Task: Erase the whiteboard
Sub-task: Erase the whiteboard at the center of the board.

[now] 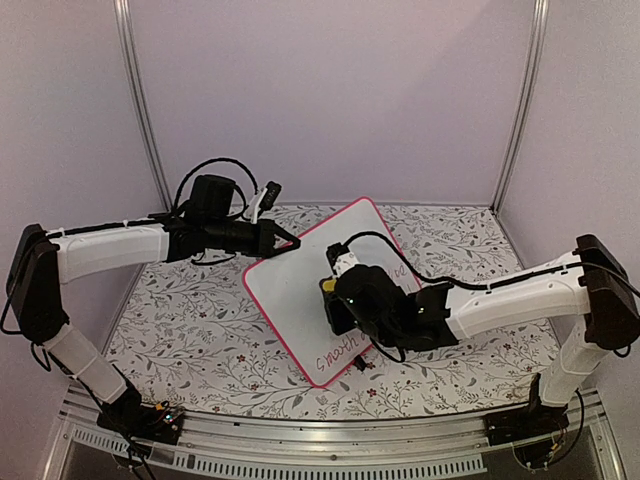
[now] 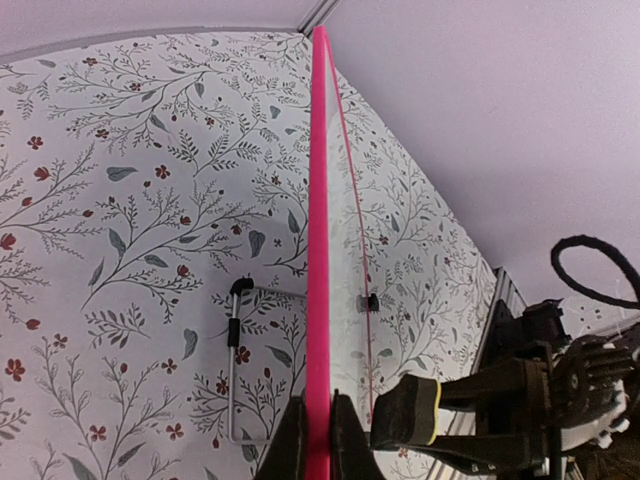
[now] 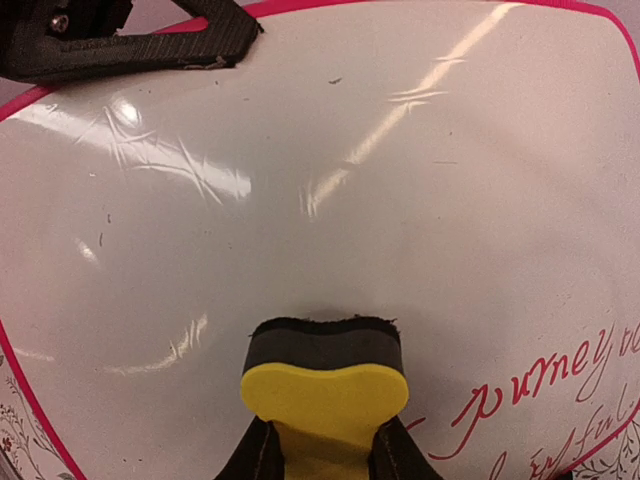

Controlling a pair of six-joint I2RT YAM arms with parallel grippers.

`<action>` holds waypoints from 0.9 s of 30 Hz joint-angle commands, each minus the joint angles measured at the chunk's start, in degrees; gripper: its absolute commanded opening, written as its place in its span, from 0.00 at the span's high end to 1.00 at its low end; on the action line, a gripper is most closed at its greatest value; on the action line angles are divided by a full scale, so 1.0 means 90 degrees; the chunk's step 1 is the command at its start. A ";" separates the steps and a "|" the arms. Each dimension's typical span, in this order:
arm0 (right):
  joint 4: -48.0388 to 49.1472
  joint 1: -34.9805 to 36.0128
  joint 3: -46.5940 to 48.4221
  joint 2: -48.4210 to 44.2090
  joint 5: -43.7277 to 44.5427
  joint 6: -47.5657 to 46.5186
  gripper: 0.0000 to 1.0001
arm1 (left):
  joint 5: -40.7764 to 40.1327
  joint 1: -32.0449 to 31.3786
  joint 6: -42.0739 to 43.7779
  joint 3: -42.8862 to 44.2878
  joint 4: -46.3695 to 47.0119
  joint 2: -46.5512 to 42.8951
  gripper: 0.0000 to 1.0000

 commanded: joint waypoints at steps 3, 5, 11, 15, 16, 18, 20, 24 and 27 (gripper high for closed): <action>0.0224 -0.0057 0.0292 0.0203 0.0222 -0.0361 0.75 | -0.0510 -0.0067 0.0497 -0.0187 -0.0412 0.0164 1.00; 0.0269 -0.0124 0.0319 0.0259 0.0239 -0.0422 0.75 | -0.0523 -0.0063 0.0500 -0.0187 -0.0415 0.0160 1.00; 0.0390 -0.0234 0.0101 0.0302 0.0257 -0.0442 0.75 | -0.0403 -0.0061 0.0457 -0.0178 -0.0382 0.0196 1.00; 0.0385 -0.0270 -0.0161 0.0338 0.0179 -0.0326 0.75 | -0.0351 -0.0058 0.0439 -0.0177 -0.0372 0.0172 1.00; 0.0369 -0.0270 -0.0226 0.0360 0.0165 -0.0294 0.75 | -0.0350 -0.0054 0.0436 -0.0186 -0.0367 0.0160 1.00; 0.0322 -0.0270 -0.0332 0.0380 0.0122 -0.0258 0.75 | -0.0346 -0.0049 0.0431 -0.0182 -0.0357 0.0138 1.00; 0.0256 -0.0270 -0.0452 0.0393 0.0075 -0.0174 0.75 | -0.0343 -0.0040 0.0424 -0.0187 -0.0356 0.0125 1.00; 0.0116 -0.0270 -0.0712 0.0379 0.0015 0.0038 0.76 | -0.0297 -0.0026 0.0406 -0.0193 -0.0333 0.0125 1.00; -0.0005 -0.0273 -0.0869 0.0313 -0.0051 0.0266 0.76 | -0.0305 -0.0030 0.0395 -0.0206 -0.0333 0.0098 1.00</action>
